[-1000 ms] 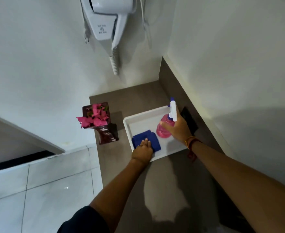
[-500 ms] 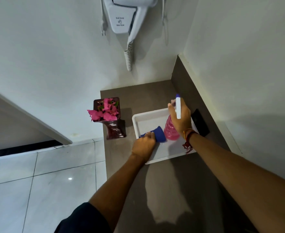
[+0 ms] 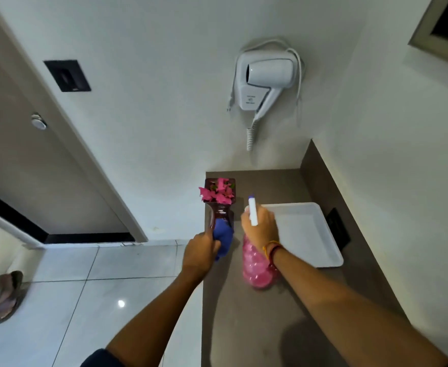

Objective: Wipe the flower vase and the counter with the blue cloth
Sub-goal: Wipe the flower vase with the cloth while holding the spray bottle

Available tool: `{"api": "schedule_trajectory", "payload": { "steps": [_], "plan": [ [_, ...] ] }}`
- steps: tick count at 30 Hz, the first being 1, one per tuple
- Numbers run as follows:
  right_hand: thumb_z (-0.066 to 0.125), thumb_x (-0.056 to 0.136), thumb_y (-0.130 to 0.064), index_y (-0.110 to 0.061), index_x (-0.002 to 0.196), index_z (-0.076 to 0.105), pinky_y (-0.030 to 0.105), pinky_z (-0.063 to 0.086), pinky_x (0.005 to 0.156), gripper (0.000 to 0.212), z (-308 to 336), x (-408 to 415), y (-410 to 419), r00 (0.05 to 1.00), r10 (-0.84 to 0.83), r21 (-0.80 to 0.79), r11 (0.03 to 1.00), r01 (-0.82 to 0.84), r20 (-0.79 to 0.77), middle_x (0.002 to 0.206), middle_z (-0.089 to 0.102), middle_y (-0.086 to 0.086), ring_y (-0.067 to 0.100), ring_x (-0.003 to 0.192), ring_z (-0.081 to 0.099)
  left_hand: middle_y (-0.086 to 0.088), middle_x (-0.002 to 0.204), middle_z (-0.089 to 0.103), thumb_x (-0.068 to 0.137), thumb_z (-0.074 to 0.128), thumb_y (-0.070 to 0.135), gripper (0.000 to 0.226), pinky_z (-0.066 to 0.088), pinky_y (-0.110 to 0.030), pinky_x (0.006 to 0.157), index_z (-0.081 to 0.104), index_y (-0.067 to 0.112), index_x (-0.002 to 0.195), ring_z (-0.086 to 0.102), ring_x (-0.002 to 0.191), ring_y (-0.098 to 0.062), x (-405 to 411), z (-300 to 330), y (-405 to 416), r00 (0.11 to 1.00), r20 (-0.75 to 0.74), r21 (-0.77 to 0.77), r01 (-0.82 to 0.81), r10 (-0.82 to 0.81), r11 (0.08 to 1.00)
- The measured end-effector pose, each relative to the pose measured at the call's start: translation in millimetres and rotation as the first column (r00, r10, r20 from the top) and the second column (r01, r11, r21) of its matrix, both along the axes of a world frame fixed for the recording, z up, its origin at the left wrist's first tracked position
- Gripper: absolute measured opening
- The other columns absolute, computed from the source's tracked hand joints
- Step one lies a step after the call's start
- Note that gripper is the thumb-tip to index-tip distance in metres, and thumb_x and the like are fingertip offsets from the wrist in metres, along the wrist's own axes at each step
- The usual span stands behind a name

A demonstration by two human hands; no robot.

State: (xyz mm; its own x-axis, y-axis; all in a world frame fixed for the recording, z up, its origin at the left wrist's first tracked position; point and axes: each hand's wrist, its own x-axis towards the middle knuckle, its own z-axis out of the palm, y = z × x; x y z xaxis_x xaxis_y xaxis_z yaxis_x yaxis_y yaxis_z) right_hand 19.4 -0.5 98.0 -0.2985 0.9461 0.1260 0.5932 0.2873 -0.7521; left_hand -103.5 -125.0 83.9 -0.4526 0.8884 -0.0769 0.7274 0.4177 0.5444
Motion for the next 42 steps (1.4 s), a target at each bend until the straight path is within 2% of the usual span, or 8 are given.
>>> {"api": "schedule_trajectory", "payload": {
  "steps": [5, 8, 11, 18, 23, 28, 37, 42],
  "plan": [
    [0.061, 0.086, -0.038, -0.011, 0.081, 0.064, 0.023, 0.042, 0.052, 0.028, -31.6, -23.1, -47.2, 0.997, 0.074, -0.324, 0.944, -0.064, 0.018, 0.073, 0.062, 0.003, 0.028, 0.073, 0.063, -0.014, 0.095, 0.076, 0.103, 0.043, 0.013, 0.022, 0.059, -0.028, 0.068, 0.063, 0.003, 0.100, 0.074, 0.079, -0.025, -7.8, -13.5, -45.7, 0.996, 0.015, -0.067, -0.086, 0.087, 0.994],
    [0.067, 0.083, -0.046, -0.023, 0.069, 0.057, 0.017, 0.032, 0.040, 0.029, -31.9, -33.3, -62.7, 0.998, 0.067, -0.279, 0.958, -0.060, 0.016, 0.056, 0.050, -0.012, 0.021, 0.059, 0.061, -0.014, 0.094, 0.076, 0.104, 0.041, 0.015, 0.025, 0.059, -0.026, 0.069, 0.063, 0.004, 0.101, 0.074, 0.078, -0.024, -7.5, -17.8, -60.5, 0.994, 0.037, -0.069, -0.104, 0.107, 0.992],
    [0.069, 0.076, -0.060, -0.022, 0.072, 0.057, 0.018, 0.033, 0.041, 0.040, -29.8, -38.0, -69.5, 0.995, 0.062, -0.263, 0.964, -0.040, 0.076, 0.060, 0.048, -0.013, 0.007, 0.052, 0.052, -0.014, 0.096, 0.076, 0.104, 0.042, 0.015, 0.025, 0.051, -0.021, 0.066, 0.063, 0.003, 0.101, 0.073, 0.081, -0.024, -7.7, -20.0, -65.9, 0.994, 0.042, -0.066, -0.099, 0.102, 0.993],
    [0.065, 0.082, -0.059, -0.022, 0.067, 0.056, 0.016, 0.038, 0.042, 0.041, -21.4, -24.7, -57.9, 0.985, 0.150, -0.144, 0.980, -0.137, 0.087, 0.055, 0.053, -0.009, 0.010, 0.049, 0.057, -0.014, 0.104, 0.075, 0.103, 0.045, 0.015, 0.023, 0.060, -0.030, 0.081, 0.063, 0.002, 0.108, 0.073, 0.090, -0.026, -7.4, -20.6, -55.3, 0.998, 0.006, -0.083, -0.063, 0.064, 0.995],
    [0.065, 0.086, -0.047, -0.012, 0.075, 0.067, 0.034, 0.058, 0.057, 0.037, 10.0, 3.8, -13.8, 0.998, -0.006, -0.028, 1.000, 0.005, -0.059, 0.070, 0.068, 0.005, 0.022, 0.067, 0.067, -0.013, 0.106, 0.073, 0.102, 0.045, 0.015, 0.021, 0.060, -0.037, 0.082, 0.061, 0.005, 0.110, 0.072, 0.089, -0.027, -2.5, -17.4, -28.8, 0.997, -0.075, -0.067, 0.007, -0.012, 0.998],
    [0.073, 0.085, -0.034, -0.011, 0.087, 0.067, 0.035, 0.063, 0.066, 0.024, 35.5, 42.8, 45.3, 0.959, 0.032, 0.004, 0.999, -0.033, -0.280, 0.079, 0.071, 0.006, 0.018, 0.073, 0.072, -0.013, 0.109, 0.073, 0.103, 0.048, 0.021, 0.025, 0.062, -0.037, 0.084, 0.059, 0.007, 0.120, 0.073, 0.090, -0.027, 5.6, -17.4, 0.2, 0.987, -0.129, -0.059, 0.084, -0.091, 0.995],
    [0.077, 0.083, -0.024, -0.001, 0.114, 0.061, 0.036, 0.059, 0.080, 0.043, 1.2, 104.1, 107.6, 0.980, 0.039, -0.032, 0.998, -0.046, -0.196, 0.104, 0.070, 0.019, 0.029, 0.090, 0.069, -0.011, 0.105, 0.072, 0.100, 0.052, 0.020, 0.023, 0.061, -0.037, 0.078, 0.056, 0.009, 0.120, 0.071, 0.087, -0.028, 12.3, -33.5, 22.9, 0.959, -0.254, -0.102, 0.107, -0.130, 0.989],
    [0.076, 0.083, -0.027, -0.005, 0.114, 0.059, 0.040, 0.060, 0.079, 0.042, -20.5, 128.3, 124.8, 0.971, -0.037, -0.099, 0.995, 0.014, -0.238, 0.102, 0.068, 0.018, 0.033, 0.091, 0.069, -0.013, 0.115, 0.067, 0.100, 0.047, 0.011, 0.027, 0.059, -0.040, 0.078, 0.050, 0.007, 0.127, 0.070, 0.095, -0.031, 14.2, -33.8, 33.1, 0.831, -0.487, -0.209, 0.188, -0.269, 0.960]
  ]
}}
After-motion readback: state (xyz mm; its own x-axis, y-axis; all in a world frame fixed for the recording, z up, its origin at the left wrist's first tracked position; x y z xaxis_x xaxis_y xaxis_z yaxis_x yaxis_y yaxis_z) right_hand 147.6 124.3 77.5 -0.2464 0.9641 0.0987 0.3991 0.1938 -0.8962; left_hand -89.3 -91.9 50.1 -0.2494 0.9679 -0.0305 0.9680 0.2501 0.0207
